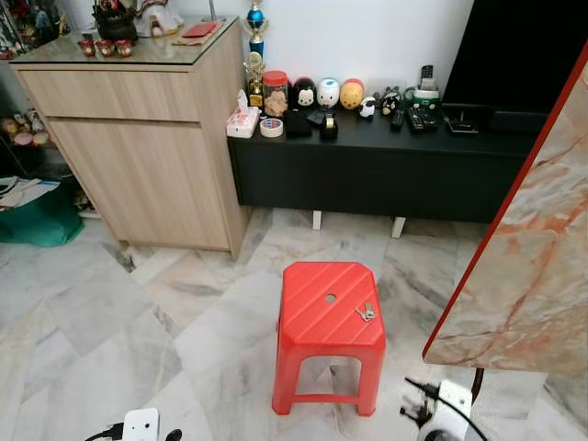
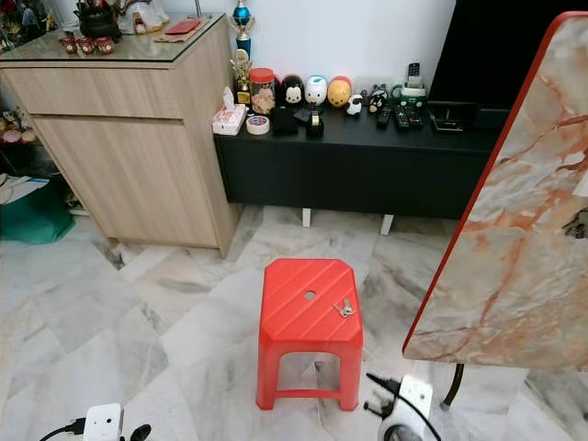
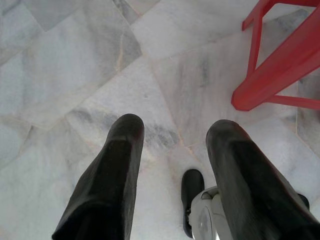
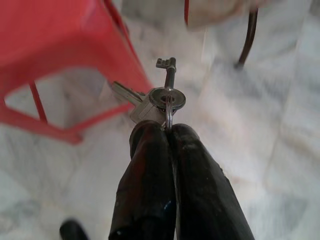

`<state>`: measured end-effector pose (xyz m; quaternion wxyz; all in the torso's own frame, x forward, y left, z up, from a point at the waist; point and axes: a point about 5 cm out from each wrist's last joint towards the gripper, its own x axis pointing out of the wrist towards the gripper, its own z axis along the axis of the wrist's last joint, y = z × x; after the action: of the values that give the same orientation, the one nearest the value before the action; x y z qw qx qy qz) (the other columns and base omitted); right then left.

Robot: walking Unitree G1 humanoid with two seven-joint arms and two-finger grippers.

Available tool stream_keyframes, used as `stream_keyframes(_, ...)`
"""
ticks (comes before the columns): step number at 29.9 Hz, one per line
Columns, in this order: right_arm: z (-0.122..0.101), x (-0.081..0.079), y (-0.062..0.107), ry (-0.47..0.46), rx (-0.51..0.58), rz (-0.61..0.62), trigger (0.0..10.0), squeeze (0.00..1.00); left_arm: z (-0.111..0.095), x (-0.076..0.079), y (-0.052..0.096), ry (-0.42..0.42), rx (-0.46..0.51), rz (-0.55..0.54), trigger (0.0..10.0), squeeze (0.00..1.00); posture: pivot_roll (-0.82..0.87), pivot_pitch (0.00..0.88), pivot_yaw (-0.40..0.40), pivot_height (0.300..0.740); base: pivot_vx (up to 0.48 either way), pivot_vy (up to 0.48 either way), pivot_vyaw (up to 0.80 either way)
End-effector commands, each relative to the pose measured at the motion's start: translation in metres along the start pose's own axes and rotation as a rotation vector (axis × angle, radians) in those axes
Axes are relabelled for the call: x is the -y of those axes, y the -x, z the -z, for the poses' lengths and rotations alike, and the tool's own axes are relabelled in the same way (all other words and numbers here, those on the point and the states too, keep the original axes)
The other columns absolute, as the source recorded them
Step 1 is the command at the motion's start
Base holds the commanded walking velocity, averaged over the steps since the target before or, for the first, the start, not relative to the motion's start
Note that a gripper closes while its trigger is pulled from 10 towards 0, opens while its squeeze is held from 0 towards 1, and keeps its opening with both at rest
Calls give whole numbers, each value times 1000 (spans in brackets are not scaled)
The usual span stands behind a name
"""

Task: Hang keys on a hook

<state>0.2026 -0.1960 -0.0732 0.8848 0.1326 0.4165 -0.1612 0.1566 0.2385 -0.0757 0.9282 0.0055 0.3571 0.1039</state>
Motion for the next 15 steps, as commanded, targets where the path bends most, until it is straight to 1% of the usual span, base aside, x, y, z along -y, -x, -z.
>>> stream_keyframes(1, -12, -2, -1, 24, 69, -3, 10000, 0, 6, 0, 2, -15, -33, -3, 10000, 0, 53, 2, -26, 728, 0, 0, 0)
stream_keyframes(3, -25, -7, -1, 124, 158, -12, 10000, 0, 6, 0, 2, -14, -33, -4, 10000, 0, 51, 1, -27, 728, 0, 0, 0)
stream_keyframes(4, -25, -7, -1, 124, 158, -12, 10000, 0, 6, 0, 2, -14, -33, -4, 10000, 0, 51, 1, -27, 728, 0, 0, 0)
stream_keyframes(5, -34, -13, 0, 185, 227, -40, 10000, 0, 6, 0, 2, -13, -34, -5, 10000, 0, 51, 0, -28, 728, 0, 0, 0)
stream_keyframes(7, -40, -18, 1, 203, 268, -57, 10000, 0, 6, 0, 2, -13, -34, -5, 10000, 0, 51, 0, -28, 728, 0, 0, 0)
stream_keyframes(8, -42, -27, 2, 504, 302, -81, 10000, 0, 6, 0, 2, -12, -35, -5, 10000, 0, 50, 0, -27, 728, 0, 0, 0)
stream_keyframes(9, -40, -29, 1, 612, 292, -84, 10000, 0, 6, 1, 2, -12, -36, -5, 10000, 0, 51, 0, -28, 728, 0, 0, 0)
stream_keyframes(10, -38, -27, 0, 659, 268, -65, 10000, 0, 6, 1, 1, -12, -36, -5, 10000, 0, 51, 0, -28, 728, 0, 0, 0)
stream_keyframes(11, -31, -14, -3, 266, 121, -9, 10000, 0, 6, 1, 1, -13, -36, -4, 10000, 0, 51, 0, -29, 728, 0, 0, 0)
stream_keyframes(12, -27, -10, -3, 81, 68, 4, 10000, 0, 6, 1, 1, -13, -37, -4, 10000, 0, 51, 0, -29, 728, 0, 0, 0)
stream_keyframes(13, -27, -10, -3, 81, 68, 4, 10000, 0, 6, 1, 1, -13, -37, -4, 10000, 0, 51, 0, -29, 728, 0, 0, 0)
stream_keyframes(14, -18, -3, -4, -250, -31, 61, 10000, 0, 6, 1, 1, -13, -37, -4, 10000, 0, 51, 0, -28, 728, 0, 0, 0)
stream_keyframes(15, -15, -1, -4, -269, -60, 68, 10000, 0, 6, 1, 1, -13, -37, -4, 10000, 0, 50, 0, -28, 728, 0, 0, 0)
